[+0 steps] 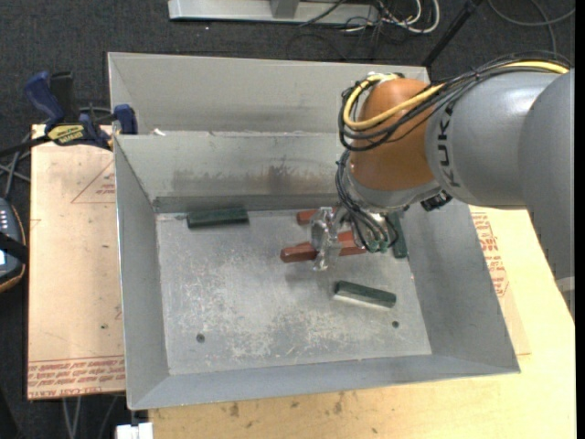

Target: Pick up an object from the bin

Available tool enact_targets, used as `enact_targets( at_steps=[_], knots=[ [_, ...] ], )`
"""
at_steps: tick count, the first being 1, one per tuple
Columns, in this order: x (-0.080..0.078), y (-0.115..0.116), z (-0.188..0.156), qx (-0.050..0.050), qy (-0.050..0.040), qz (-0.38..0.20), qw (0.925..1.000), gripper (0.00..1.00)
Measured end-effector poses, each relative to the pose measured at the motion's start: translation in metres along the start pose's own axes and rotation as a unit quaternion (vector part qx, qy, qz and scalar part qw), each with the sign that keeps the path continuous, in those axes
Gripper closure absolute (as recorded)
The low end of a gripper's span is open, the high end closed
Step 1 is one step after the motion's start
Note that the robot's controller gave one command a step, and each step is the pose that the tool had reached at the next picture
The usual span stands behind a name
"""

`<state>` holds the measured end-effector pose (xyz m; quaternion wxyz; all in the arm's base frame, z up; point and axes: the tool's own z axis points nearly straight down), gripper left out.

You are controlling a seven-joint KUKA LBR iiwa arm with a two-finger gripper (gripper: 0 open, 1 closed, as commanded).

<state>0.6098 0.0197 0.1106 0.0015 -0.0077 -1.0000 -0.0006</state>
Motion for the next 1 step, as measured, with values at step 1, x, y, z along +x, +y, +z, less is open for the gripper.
enact_targets(
  at_steps=[1],
  knots=[
    [-0.0024, 0.0001, -0.0113, 0.0, -0.005, 0.0, 1.0, 1.0]
  ],
)
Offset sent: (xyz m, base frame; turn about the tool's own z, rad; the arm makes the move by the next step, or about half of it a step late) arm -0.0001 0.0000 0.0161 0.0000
